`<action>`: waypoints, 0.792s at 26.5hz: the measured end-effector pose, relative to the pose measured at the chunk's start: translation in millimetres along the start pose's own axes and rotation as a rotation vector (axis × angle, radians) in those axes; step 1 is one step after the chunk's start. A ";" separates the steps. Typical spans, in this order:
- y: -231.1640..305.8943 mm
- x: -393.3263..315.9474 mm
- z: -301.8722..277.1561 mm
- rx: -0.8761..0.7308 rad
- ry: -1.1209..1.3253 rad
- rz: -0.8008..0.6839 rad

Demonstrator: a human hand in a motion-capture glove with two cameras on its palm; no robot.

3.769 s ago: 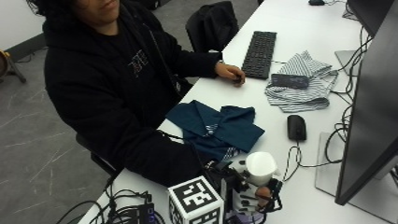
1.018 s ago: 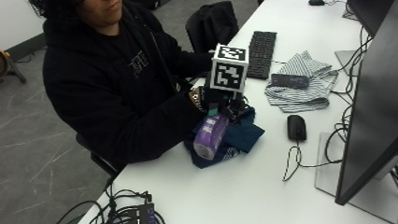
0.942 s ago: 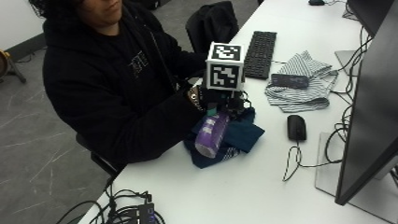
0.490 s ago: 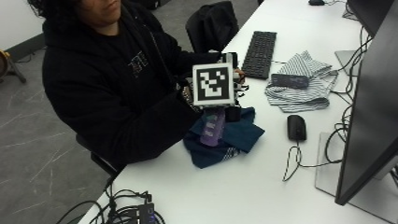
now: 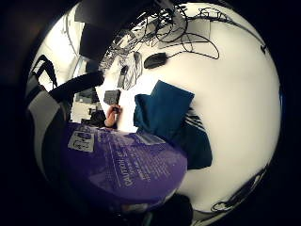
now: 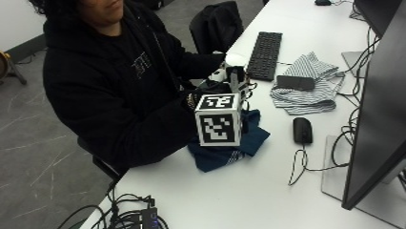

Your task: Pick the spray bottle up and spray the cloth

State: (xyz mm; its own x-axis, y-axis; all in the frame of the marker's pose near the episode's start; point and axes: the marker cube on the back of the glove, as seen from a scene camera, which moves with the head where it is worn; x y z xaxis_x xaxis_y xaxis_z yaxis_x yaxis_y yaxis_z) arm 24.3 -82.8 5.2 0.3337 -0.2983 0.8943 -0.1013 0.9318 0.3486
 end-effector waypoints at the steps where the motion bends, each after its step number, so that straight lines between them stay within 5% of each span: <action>1: -0.7 -1.8 4.2 0.007 -0.018 -0.011; 21: -39.7 -9.4 203.2 0.026 -0.128 -0.153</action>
State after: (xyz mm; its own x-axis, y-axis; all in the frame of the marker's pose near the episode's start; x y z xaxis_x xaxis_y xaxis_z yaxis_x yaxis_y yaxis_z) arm -165.3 -159.1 40.0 0.2255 -0.4616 0.8579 -0.0828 0.8684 0.4890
